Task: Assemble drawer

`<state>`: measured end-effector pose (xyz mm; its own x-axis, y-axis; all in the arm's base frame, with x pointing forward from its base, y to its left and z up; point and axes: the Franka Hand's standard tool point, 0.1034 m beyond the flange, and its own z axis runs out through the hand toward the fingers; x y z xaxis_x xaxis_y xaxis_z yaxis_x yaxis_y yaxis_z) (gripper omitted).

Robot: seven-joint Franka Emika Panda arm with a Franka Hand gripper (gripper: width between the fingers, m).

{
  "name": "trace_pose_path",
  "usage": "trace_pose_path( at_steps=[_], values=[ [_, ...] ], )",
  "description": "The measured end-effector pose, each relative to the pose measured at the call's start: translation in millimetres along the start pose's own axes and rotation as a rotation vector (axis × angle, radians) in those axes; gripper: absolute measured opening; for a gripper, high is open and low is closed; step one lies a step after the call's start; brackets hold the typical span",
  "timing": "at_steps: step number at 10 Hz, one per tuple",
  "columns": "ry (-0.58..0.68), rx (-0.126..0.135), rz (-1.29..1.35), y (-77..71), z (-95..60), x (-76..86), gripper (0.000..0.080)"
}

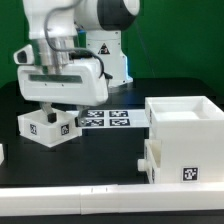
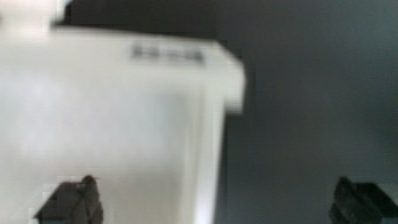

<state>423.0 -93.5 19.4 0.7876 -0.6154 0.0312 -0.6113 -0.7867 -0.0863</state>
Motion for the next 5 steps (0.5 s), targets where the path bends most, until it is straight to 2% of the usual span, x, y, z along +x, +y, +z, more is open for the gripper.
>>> trace_pose_path(
  at_steps=[2, 5],
  values=[
    [0.003, -0.009, -0.013, 0.3, 11.0, -5.8, 0.0649],
    [-0.005, -0.009, -0.041, -9.7, 14.1, -12.1, 0.0649]
  ],
)
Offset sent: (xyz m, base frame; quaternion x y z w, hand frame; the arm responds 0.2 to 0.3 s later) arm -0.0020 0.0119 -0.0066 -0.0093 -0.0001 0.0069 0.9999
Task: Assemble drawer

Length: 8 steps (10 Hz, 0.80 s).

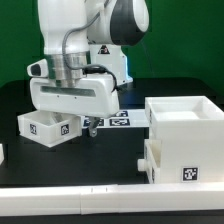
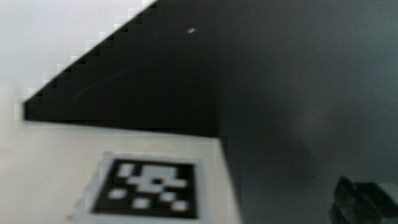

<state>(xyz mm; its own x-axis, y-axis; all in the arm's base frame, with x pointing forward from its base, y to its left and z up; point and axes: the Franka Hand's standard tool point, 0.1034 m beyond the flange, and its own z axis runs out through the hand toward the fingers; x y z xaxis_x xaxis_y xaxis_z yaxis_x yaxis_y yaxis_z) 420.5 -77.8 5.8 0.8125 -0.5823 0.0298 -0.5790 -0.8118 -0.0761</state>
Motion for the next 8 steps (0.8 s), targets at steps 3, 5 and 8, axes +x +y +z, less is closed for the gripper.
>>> trace_pose_path(
  at_steps=[3, 5, 8],
  values=[
    [0.0, 0.0, -0.005, 0.6, 0.1, 0.1, 0.0438],
    [0.0, 0.0, -0.008, 0.6, 0.1, 0.1, 0.0247],
    [0.002, 0.0, -0.012, 0.4, -0.2, 0.6, 0.0038]
  ],
)
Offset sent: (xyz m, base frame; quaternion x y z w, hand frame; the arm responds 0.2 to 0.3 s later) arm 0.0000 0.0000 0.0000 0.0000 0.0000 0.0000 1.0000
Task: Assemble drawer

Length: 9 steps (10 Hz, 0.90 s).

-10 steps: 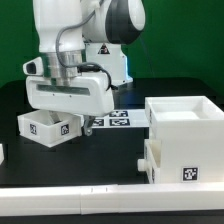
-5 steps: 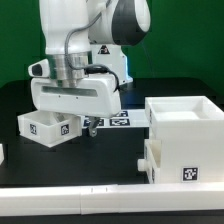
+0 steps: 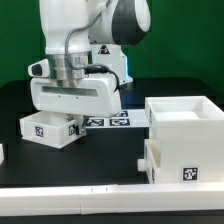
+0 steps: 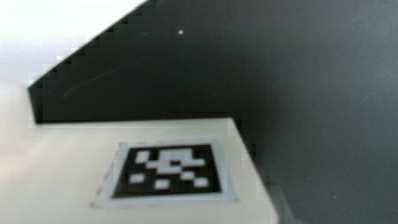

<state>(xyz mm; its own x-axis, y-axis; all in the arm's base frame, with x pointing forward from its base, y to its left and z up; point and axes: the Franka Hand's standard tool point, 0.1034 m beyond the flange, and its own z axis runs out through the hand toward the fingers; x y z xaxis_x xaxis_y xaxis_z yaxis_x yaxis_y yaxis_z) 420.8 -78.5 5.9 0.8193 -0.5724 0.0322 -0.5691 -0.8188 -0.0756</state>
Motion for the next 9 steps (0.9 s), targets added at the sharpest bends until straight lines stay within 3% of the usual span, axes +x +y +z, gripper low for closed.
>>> trace_pose_path(
  at_steps=[4, 7, 9],
  values=[
    [-0.001, 0.002, -0.019, -2.7, -1.7, 1.0, 0.0038],
    [-0.032, 0.05, -0.18, -43.3, -33.3, 24.0, 0.0038],
    [-0.024, 0.065, -0.266, -65.6, -43.8, 18.3, 0.0038]
  ],
)
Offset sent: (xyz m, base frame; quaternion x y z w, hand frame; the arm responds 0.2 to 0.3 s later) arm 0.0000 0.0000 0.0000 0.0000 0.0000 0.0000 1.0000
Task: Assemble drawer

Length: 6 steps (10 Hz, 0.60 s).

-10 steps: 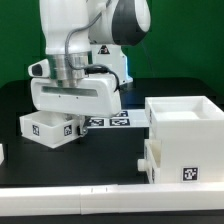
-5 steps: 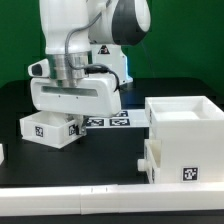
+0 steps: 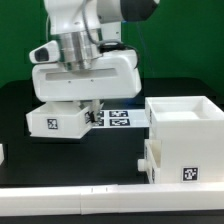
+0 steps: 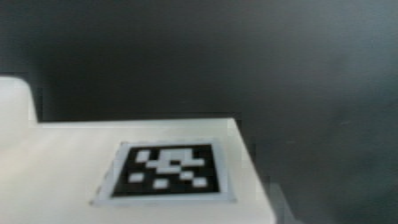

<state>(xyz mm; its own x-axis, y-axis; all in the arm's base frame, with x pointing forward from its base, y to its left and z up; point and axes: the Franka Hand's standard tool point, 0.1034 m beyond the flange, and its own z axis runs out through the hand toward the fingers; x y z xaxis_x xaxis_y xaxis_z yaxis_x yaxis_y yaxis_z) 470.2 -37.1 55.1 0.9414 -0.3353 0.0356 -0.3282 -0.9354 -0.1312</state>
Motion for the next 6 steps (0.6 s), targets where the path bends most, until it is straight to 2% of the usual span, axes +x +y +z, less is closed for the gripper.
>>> trace_pose_path(
  at_steps=[1, 4, 6],
  values=[
    [0.0, -0.003, -0.006, -1.5, 1.0, -4.6, 0.0038],
    [-0.001, -0.005, -0.056, 2.0, 1.0, -0.7, 0.0038],
    [0.02, 0.003, -0.279, 6.6, -6.5, 29.3, 0.0038]
  ],
)
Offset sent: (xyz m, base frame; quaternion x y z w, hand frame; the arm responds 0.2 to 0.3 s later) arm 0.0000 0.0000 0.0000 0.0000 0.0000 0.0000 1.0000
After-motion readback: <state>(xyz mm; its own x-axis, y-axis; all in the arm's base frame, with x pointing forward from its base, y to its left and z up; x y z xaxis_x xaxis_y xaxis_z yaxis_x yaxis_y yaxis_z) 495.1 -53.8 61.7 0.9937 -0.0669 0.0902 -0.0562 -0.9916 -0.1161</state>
